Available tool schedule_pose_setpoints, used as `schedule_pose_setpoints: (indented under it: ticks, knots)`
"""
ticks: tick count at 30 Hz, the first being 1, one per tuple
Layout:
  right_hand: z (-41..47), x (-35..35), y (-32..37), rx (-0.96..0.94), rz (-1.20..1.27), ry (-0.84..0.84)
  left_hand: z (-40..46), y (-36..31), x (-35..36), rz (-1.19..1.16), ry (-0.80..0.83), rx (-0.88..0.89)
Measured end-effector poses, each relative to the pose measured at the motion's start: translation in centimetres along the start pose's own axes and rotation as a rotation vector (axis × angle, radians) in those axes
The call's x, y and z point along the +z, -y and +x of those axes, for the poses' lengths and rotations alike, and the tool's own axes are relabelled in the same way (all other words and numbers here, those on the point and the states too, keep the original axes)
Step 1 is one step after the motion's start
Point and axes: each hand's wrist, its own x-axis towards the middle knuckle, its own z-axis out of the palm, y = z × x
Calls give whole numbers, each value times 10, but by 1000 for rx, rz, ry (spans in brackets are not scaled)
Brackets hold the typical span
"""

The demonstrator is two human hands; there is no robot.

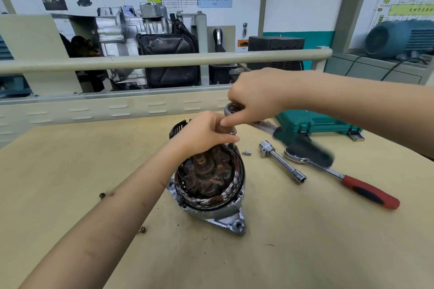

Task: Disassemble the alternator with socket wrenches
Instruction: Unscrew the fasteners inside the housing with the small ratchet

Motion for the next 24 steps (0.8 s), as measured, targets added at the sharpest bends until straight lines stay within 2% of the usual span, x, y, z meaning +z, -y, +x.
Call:
schedule_pose_setpoints:
  ticks: [2, 8, 13, 16, 21, 24]
  knots:
    - [0, 1, -2, 24, 88, 20, 3, -1, 1, 26, -18, -3]
    - [-13, -3, -11, -117, 171, 13, 1, -3, -2, -106, 94, -12]
    - [-12, 5, -10, -15, -53, -118, 3, -5, 3, -43, -15, -1]
    - [-12, 8, -12, -22, 31, -133, 5, -4, 5, -1, -34, -9]
    - [-16, 8, -18, -95, 170, -87, 3, -5, 1, -135, 58, -6]
    - [-17, 9, -18, -65, 89, -106, 5, -7, 2, -20, -13, -12]
